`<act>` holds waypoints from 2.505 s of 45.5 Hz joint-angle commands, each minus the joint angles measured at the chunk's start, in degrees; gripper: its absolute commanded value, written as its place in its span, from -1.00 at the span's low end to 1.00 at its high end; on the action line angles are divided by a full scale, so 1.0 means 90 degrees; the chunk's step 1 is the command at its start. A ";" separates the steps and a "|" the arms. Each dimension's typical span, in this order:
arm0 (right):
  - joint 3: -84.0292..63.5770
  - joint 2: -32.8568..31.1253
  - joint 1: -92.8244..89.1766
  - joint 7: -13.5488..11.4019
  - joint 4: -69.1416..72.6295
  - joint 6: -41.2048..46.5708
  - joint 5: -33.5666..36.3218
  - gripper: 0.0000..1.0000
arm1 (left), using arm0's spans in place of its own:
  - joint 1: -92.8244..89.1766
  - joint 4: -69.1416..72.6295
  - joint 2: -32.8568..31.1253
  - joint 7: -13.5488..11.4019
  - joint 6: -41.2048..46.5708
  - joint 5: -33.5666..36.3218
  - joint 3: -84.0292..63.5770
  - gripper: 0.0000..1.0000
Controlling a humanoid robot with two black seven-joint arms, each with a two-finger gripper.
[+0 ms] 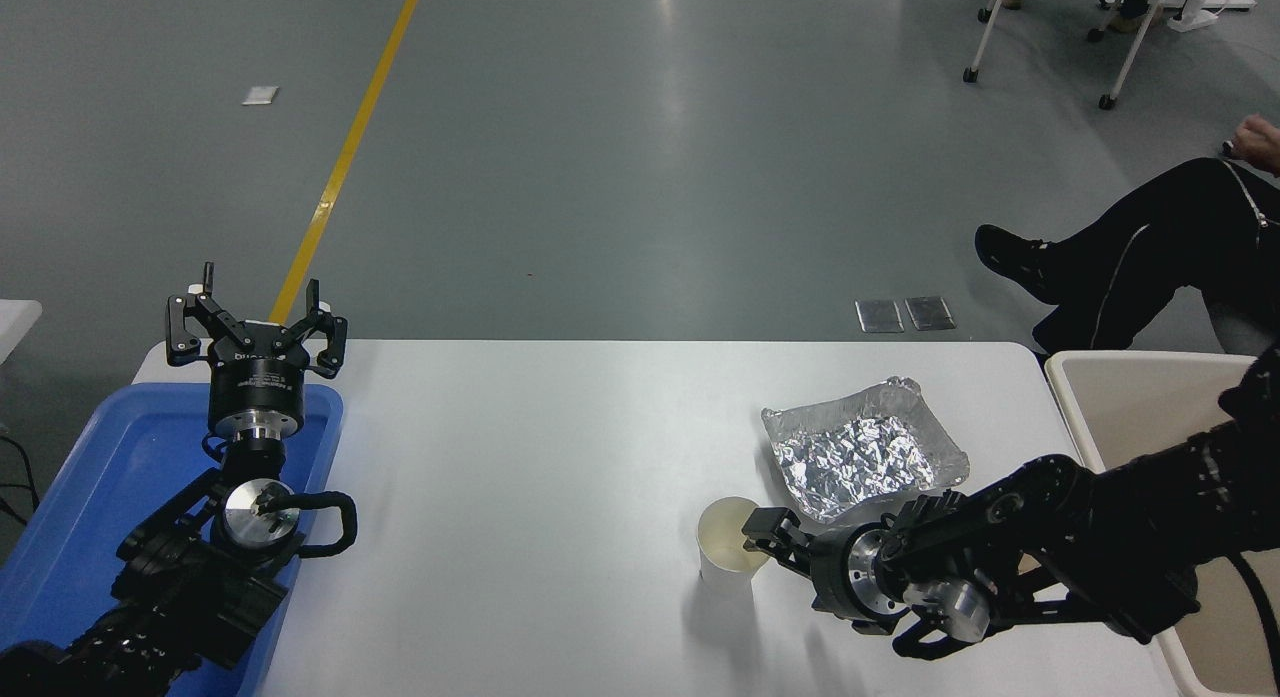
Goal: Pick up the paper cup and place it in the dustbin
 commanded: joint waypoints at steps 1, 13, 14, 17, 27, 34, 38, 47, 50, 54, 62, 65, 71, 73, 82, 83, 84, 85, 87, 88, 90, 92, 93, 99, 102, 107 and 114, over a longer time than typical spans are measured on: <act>0.0010 0.0101 -0.0063 -0.0045 -0.0163 -0.0098 0.0007 -1.00 | 0.0000 0.0000 -0.0001 0.0000 0.0000 0.0001 0.0000 0.98; 0.0000 -0.0201 0.0191 -0.0064 0.0022 -0.0176 0.0007 -1.00 | 0.0000 0.0000 -0.0001 0.0000 0.0000 0.0001 0.0000 0.98; -0.0009 -0.0270 0.0249 -0.0064 0.0091 -0.0176 -0.0002 -1.00 | 0.0000 0.0000 -0.0001 0.0000 0.0000 0.0001 0.0000 0.98; -0.0029 -0.0504 0.0474 -0.0064 0.0354 -0.0156 -0.0012 -1.00 | 0.0000 0.0000 0.0009 0.0000 0.0000 0.0001 0.0000 0.98; -0.0974 -0.1227 0.2220 -0.0054 0.1546 0.0058 -0.0051 -1.00 | 0.0000 0.0000 -0.0001 0.0000 0.0000 -0.0009 0.0000 0.98; -0.2215 -0.1383 0.3949 -0.0006 0.2063 0.0770 -0.0061 -1.00 | 0.0000 0.0000 0.0009 0.0000 0.0000 0.0001 0.0000 0.98; -0.2587 -0.1608 0.4945 0.0014 0.2140 0.1472 -0.0061 -1.00 | 0.0000 0.0000 0.0009 0.0000 0.0000 0.0001 0.0000 0.98; -0.2929 -0.2252 0.7200 0.0024 0.2140 0.4128 -0.0071 -1.00 | 0.0000 0.0000 -0.0001 0.0000 0.0000 0.0001 0.0000 0.98; -0.3134 -0.2282 0.7923 0.0014 0.2140 0.4851 -0.0090 -1.00 | 0.0010 0.0000 0.0009 0.0000 0.0000 0.0001 0.0000 0.98; -0.3271 -0.2350 0.8588 0.0014 0.2140 0.5682 -0.0158 -1.00 | 0.0000 0.0000 0.0009 0.0000 0.0000 0.0001 0.0000 0.98; -0.3613 -0.2409 0.9779 0.0014 0.2140 0.6923 -0.0344 -1.00 | 0.0010 0.0000 0.0009 0.0000 0.0000 0.0001 0.0000 0.98; -0.3671 -0.2390 1.0190 0.0024 0.2140 0.7139 -0.0344 -1.00 | 0.0010 0.0000 -0.0001 0.0000 0.0000 0.0001 0.0000 0.98; -0.3681 -0.2360 1.0718 0.0024 0.2140 0.7139 -0.0344 -1.00 | 0.0010 0.0000 0.0009 0.0000 0.0000 0.0001 0.0000 0.98; -0.3681 -0.2360 1.0816 0.0024 0.2140 0.7139 -0.0344 -1.00 | 0.0010 0.0000 0.0009 0.0000 0.0000 0.0001 0.0000 0.98; -0.3857 -0.2370 1.0329 0.0014 0.2140 0.7139 -0.0656 -1.00 | 0.0010 0.0000 0.0009 0.0000 0.0000 -0.0009 0.0000 0.98; -0.3915 -0.2370 1.0183 0.0014 0.2140 0.7139 -0.0715 -1.00 | 0.0010 0.0000 0.0009 0.0000 0.0000 -0.0009 0.0000 0.98; -0.3964 -0.2380 1.0046 0.0014 0.2140 0.7139 -0.0764 -1.00 | 0.0010 0.0000 0.0009 0.0000 0.0000 -0.0009 0.0000 0.98; -0.4013 -0.2389 0.9890 0.0014 0.2084 0.7139 -0.0812 -1.00 | 0.0010 0.0000 0.0009 0.0000 0.0000 -0.0009 0.0000 0.98; -0.4149 -0.2399 0.9539 0.0014 0.1880 0.7081 -0.0939 -1.00 | 0.0010 0.0000 0.0009 0.0000 0.0000 -0.0009 0.0000 0.98; -0.4198 -0.2409 0.9324 0.0004 0.1762 0.6974 -0.0998 -1.00 | 0.0010 0.0000 0.0009 0.0000 0.0000 -0.0009 0.0000 0.98; -0.4296 -0.2438 0.8846 0.0014 0.1489 0.6778 -0.1115 -1.00 | 0.0010 0.0000 0.0009 0.0000 0.0000 0.0001 0.0000 0.98; -0.4306 -0.2535 0.8329 0.0014 0.1157 0.6563 -0.1203 -1.00 | 0.0010 0.0000 0.0009 0.0000 0.0000 -0.0009 0.0000 0.98; -0.4306 -0.2594 0.8075 0.0004 0.0972 0.6466 -0.1233 -1.00 | 0.0010 0.0000 0.0009 0.0000 0.0000 -0.0009 0.0000 0.98; -0.4238 -0.2858 0.6620 0.0004 -0.0151 0.6084 -0.1311 -1.00 | 0.0000 0.0000 0.0009 0.0000 0.0000 -0.0009 0.0000 0.98; -0.4160 -0.3033 0.5945 0.0014 -0.0747 0.5987 -0.1311 -1.00 | 0.0000 0.0000 0.0009 0.0000 0.0000 -0.0009 0.0000 0.98; -0.3692 -0.3356 0.4569 0.0014 -0.1938 0.5840 -0.1311 -1.00 | 0.0000 0.0000 0.0009 0.0000 0.0000 -0.0009 0.0000 0.98; -0.2658 -0.3600 0.2577 0.0014 -0.3646 0.5810 -0.1301 -1.00 | 0.0000 0.0000 0.0009 0.0000 0.0000 -0.0009 0.0000 0.98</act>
